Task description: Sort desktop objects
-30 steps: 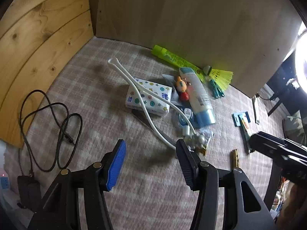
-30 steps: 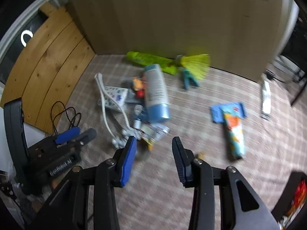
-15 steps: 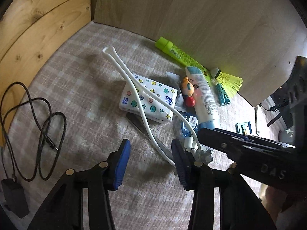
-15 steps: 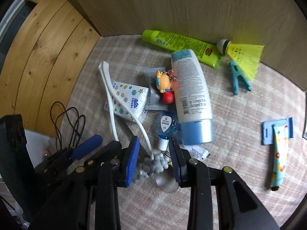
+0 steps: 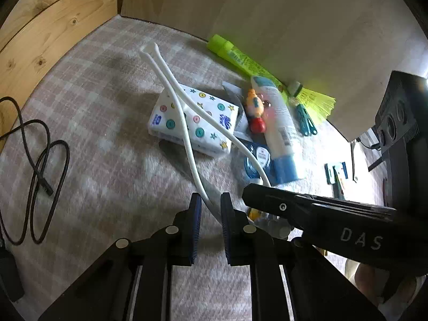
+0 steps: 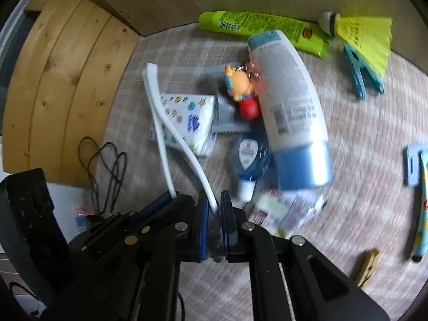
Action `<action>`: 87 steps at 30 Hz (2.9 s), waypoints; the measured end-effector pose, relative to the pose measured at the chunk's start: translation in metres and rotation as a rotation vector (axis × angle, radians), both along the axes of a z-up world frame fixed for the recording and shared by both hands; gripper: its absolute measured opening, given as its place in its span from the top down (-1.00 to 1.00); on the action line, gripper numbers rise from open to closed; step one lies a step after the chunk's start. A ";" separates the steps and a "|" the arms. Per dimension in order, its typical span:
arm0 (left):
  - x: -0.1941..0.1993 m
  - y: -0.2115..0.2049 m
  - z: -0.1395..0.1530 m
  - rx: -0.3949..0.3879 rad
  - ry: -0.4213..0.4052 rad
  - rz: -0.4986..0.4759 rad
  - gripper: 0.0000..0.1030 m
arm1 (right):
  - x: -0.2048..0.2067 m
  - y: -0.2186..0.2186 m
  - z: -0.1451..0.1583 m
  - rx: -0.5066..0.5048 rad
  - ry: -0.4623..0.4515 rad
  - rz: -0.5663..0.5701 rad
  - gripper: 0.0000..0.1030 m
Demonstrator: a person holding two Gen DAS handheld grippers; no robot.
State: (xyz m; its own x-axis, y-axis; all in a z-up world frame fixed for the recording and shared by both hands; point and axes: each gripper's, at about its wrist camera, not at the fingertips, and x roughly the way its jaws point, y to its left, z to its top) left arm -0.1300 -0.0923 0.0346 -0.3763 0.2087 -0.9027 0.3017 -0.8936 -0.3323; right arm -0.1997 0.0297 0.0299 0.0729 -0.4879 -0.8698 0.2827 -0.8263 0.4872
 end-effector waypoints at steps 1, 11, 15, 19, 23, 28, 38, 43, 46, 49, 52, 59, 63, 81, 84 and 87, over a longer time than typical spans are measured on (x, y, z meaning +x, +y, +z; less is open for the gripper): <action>0.003 0.002 0.003 -0.006 0.006 -0.003 0.75 | 0.005 0.003 0.003 -0.014 -0.001 -0.008 0.85; 0.039 0.049 0.056 -0.049 0.094 -0.096 0.80 | 0.051 0.048 0.054 -0.116 0.063 -0.085 0.89; 0.054 0.084 0.075 -0.052 0.123 -0.161 0.82 | 0.075 0.087 0.073 -0.160 0.081 -0.149 0.89; 0.064 0.136 0.096 -0.055 0.159 -0.257 0.85 | 0.099 0.142 0.093 -0.188 0.112 -0.228 0.89; 0.073 0.197 0.109 -0.044 0.184 -0.368 0.87 | 0.124 0.202 0.106 -0.196 0.138 -0.323 0.89; 0.089 0.289 0.118 -0.023 0.204 -0.535 0.87 | 0.160 0.288 0.121 -0.156 0.174 -0.458 0.89; 0.130 0.430 0.121 0.032 0.190 -0.796 0.85 | 0.237 0.434 0.126 -0.126 0.160 -0.681 0.88; 0.151 0.476 0.124 0.019 0.193 -0.885 0.85 | 0.264 0.482 0.125 -0.100 0.148 -0.747 0.88; 0.159 0.493 0.125 0.011 0.189 -0.916 0.85 | 0.275 0.498 0.125 -0.091 0.146 -0.768 0.88; 0.166 0.504 0.123 -0.002 0.181 -0.942 0.84 | 0.281 0.508 0.123 -0.083 0.140 -0.778 0.88; 0.170 0.511 0.120 -0.026 0.167 -0.970 0.60 | 0.286 0.519 0.123 -0.018 0.154 -0.793 0.59; 0.166 0.495 0.125 -0.071 0.194 -0.914 0.36 | 0.285 0.527 0.130 0.077 0.202 -0.823 0.40; 0.155 0.477 0.125 -0.085 0.187 -0.869 0.36 | 0.274 0.517 0.134 0.081 0.215 -0.785 0.41; 0.075 0.331 0.106 -0.196 0.122 -0.525 0.36 | 0.164 0.396 0.147 0.167 0.299 -0.479 0.38; 0.061 0.304 0.098 -0.204 0.099 -0.460 0.36 | 0.143 0.375 0.145 0.191 0.313 -0.430 0.38; 0.048 0.278 0.086 -0.211 0.069 -0.399 0.36 | 0.122 0.351 0.138 0.203 0.309 -0.372 0.37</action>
